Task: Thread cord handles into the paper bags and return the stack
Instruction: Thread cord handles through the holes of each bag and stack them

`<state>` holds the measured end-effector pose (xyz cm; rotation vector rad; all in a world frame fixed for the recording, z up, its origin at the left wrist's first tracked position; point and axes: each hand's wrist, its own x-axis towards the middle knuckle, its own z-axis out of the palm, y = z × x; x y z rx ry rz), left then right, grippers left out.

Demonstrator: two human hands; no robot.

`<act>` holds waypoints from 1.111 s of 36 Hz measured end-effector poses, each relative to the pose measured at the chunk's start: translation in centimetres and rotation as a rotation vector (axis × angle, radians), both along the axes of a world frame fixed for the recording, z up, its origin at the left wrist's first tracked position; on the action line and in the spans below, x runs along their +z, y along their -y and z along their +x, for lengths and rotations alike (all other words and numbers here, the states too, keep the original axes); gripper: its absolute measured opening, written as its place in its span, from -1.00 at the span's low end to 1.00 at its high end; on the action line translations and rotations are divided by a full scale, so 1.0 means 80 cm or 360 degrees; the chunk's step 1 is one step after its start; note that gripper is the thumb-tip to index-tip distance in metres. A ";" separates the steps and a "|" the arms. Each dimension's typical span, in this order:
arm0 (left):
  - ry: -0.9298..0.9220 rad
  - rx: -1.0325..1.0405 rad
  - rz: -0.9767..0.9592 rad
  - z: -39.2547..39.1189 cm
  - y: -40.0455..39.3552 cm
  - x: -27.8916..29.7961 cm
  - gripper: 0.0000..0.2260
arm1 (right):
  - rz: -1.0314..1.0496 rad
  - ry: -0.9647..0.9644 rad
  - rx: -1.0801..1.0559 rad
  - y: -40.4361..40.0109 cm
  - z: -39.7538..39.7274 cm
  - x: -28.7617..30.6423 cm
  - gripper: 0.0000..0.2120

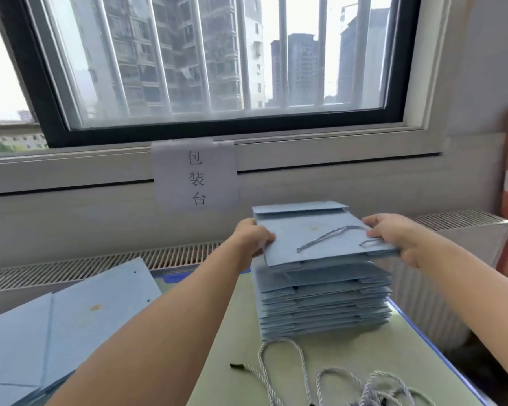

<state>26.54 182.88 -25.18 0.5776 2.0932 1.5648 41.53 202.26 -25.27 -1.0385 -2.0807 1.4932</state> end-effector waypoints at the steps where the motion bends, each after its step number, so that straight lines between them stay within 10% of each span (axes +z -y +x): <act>1: -0.0004 -0.0018 -0.0051 -0.001 -0.001 -0.005 -0.73 | -0.0025 0.0001 0.0020 -0.005 0.004 -0.004 -0.72; 5: -0.0060 -0.0081 -0.0287 -0.002 0.001 -0.017 -0.73 | 0.0062 0.0109 0.0092 -0.018 0.017 -0.020 -0.81; 15: -0.0179 -0.0056 -0.0499 -0.010 0.001 -0.033 -0.88 | 0.1503 0.0764 0.0091 0.015 -0.012 0.001 -0.82; 20: -0.0209 -0.0052 -0.0583 -0.006 -0.003 -0.032 -0.88 | 0.1408 0.0422 0.0206 0.031 -0.051 0.008 -0.84; 31: -0.0730 -0.0110 -0.0812 0.024 -0.011 -0.031 -0.50 | 0.1358 0.0825 0.0312 0.030 -0.059 -0.010 -0.86; 40: -0.0038 -0.0159 -0.0550 0.021 0.004 -0.053 -0.45 | 0.0665 0.0932 0.0466 0.019 -0.023 -0.021 -0.28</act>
